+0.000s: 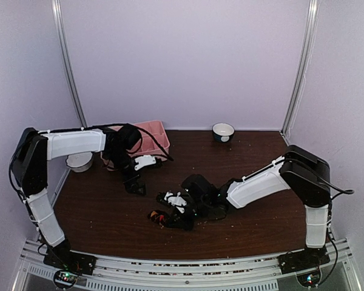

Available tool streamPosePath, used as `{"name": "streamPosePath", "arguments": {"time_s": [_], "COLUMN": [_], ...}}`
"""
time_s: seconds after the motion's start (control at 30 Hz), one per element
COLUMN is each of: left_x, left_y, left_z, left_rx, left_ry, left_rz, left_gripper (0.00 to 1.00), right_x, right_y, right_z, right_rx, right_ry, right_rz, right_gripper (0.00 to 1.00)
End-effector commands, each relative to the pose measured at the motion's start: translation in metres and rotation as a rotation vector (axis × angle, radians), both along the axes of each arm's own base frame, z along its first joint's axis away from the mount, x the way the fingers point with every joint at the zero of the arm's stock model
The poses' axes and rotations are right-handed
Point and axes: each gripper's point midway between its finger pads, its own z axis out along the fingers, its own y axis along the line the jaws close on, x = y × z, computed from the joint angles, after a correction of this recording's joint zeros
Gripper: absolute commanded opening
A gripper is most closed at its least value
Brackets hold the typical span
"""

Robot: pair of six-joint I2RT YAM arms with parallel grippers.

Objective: Roll the socks
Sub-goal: Roll the sock at the center of the board, then pass from the right arm to the left

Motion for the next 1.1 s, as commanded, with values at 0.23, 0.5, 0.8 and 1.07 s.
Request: {"name": "streamPosePath", "arguments": {"time_s": [0.23,0.5,0.8,1.07], "left_x": [0.065,0.007,-0.088,-0.095], "left_y": [0.039,-0.003,-0.051,-0.083], "left_z": [0.057,0.057,0.006,-0.017], "left_rx": [-0.126,-0.231,-0.123,-0.161], "left_ry": [-0.271,-0.198,-0.173,-0.222], "left_rz": [0.227,-0.109,-0.468,-0.504], "left_gripper": [0.93,0.98,0.98,0.98], "right_x": [-0.026,-0.026,-0.01,-0.003], "right_y": [-0.068,-0.056,-0.053,-0.05], "right_z": [-0.076,-0.064,-0.058,-0.051], "right_rx": [-0.316,-0.232,-0.143,-0.005], "right_ry": [0.27,0.423,0.642,0.779], "right_rz": [-0.146,-0.195,-0.328,-0.385], "right_gripper": [0.0,0.0,0.0,0.0]}}
